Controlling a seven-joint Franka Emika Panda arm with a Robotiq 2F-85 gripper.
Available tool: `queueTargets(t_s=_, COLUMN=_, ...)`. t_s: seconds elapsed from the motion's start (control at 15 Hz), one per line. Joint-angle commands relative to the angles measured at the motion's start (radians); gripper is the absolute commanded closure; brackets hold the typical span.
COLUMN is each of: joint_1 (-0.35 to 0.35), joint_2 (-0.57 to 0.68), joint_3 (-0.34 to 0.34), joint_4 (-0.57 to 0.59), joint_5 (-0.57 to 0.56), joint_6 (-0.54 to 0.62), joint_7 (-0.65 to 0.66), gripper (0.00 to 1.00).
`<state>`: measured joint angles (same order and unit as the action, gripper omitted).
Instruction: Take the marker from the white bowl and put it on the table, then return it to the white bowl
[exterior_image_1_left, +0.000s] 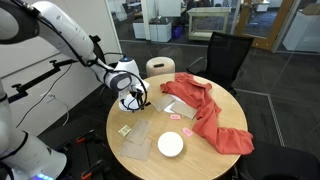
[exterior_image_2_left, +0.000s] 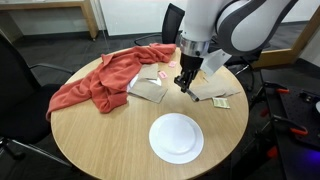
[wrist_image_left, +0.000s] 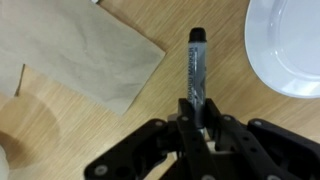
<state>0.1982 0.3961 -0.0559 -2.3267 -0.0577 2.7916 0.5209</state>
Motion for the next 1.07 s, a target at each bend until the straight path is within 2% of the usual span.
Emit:
queueTargets(t_s=0.0, joint_1=-0.032, joint_2=0.036, joint_3=0.043, joint_4=0.053, joint_5=0.069, joint_6=-0.087, joint_7=-0.107, gripper=0.95)
queueTargets(t_s=0.6, joint_1=-0.067, joint_2=0.102, joint_3=0.073, joint_4=0.131, joint_5=0.124, joint_6=-0.193, joint_7=-0.222, gripper=0.95)
queueTargets(t_s=0.67, joint_1=-0.056, joint_2=0.104, joint_3=0.061, joint_4=0.130, joint_5=0.111, joint_6=-0.187, joint_7=-0.212, gripper=0.56)
queueTargets(t_s=0.73, joint_1=-0.053, joint_2=0.104, joint_3=0.059, joint_4=0.128, joint_5=0.107, joint_6=-0.184, joint_7=-0.208, gripper=0.56)
queueTargets(t_s=0.8, joint_1=-0.048, joint_2=0.102, joint_3=0.055, joint_4=0.123, joint_5=0.102, joint_6=-0.180, joint_7=-0.204, gripper=0.50)
queueTargets(t_s=1.0, joint_1=-0.034, joint_2=0.092, joint_3=0.045, joint_4=0.111, joint_5=0.089, joint_6=-0.171, joint_7=-0.190, gripper=0.27)
